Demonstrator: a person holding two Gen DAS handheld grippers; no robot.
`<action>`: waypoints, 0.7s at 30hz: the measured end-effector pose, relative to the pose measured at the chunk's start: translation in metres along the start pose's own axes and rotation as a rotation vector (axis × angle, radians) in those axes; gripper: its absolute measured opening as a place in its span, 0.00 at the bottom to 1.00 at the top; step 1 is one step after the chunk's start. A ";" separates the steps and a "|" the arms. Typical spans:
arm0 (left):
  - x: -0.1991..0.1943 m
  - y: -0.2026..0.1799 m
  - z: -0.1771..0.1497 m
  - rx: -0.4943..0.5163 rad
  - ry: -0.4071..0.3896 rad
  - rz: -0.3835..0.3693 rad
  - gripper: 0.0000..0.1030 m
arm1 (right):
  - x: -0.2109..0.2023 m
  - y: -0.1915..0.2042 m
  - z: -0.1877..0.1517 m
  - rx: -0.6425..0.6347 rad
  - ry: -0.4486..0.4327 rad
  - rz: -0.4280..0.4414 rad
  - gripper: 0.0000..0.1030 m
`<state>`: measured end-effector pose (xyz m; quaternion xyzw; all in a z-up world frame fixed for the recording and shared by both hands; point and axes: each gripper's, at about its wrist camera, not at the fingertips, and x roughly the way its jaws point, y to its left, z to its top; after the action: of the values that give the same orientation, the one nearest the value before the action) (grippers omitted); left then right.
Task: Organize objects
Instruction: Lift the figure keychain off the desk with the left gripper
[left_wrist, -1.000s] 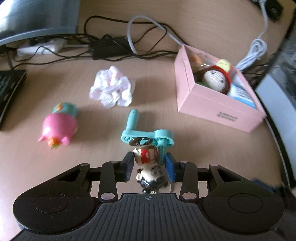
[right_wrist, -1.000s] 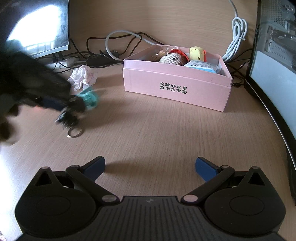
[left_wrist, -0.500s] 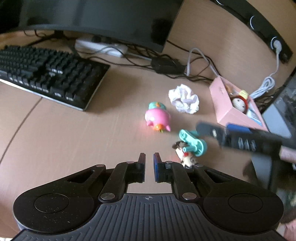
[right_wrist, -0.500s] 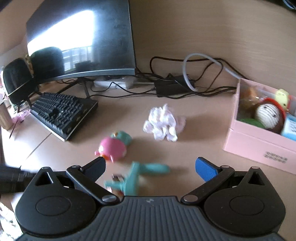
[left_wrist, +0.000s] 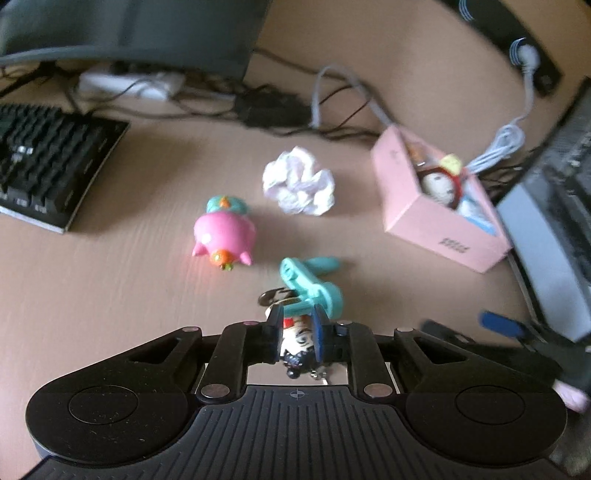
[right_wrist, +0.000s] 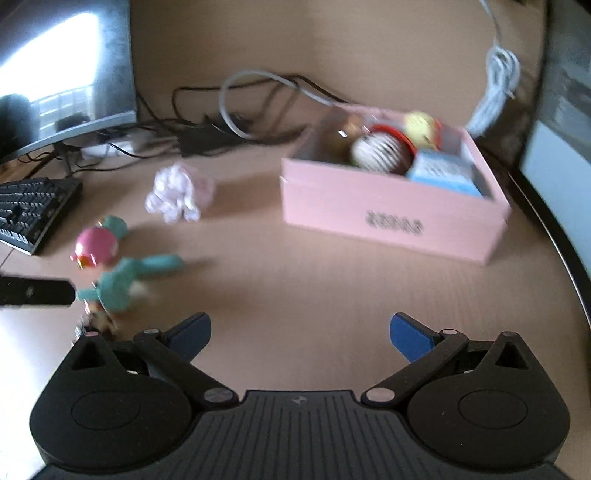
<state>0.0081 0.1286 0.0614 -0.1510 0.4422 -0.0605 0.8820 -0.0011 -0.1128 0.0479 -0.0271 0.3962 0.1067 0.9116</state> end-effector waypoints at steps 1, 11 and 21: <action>0.006 -0.002 -0.001 0.004 0.017 0.026 0.19 | -0.001 -0.004 -0.004 0.002 0.004 -0.003 1.00; 0.043 -0.028 0.005 0.063 0.056 0.113 0.43 | 0.008 -0.019 -0.020 -0.031 0.037 0.028 1.00; 0.036 -0.018 -0.001 0.021 0.030 0.087 0.31 | 0.003 -0.015 -0.016 -0.106 -0.006 0.077 1.00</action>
<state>0.0293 0.1030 0.0395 -0.1215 0.4607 -0.0288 0.8787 -0.0075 -0.1295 0.0342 -0.0600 0.3878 0.1627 0.9053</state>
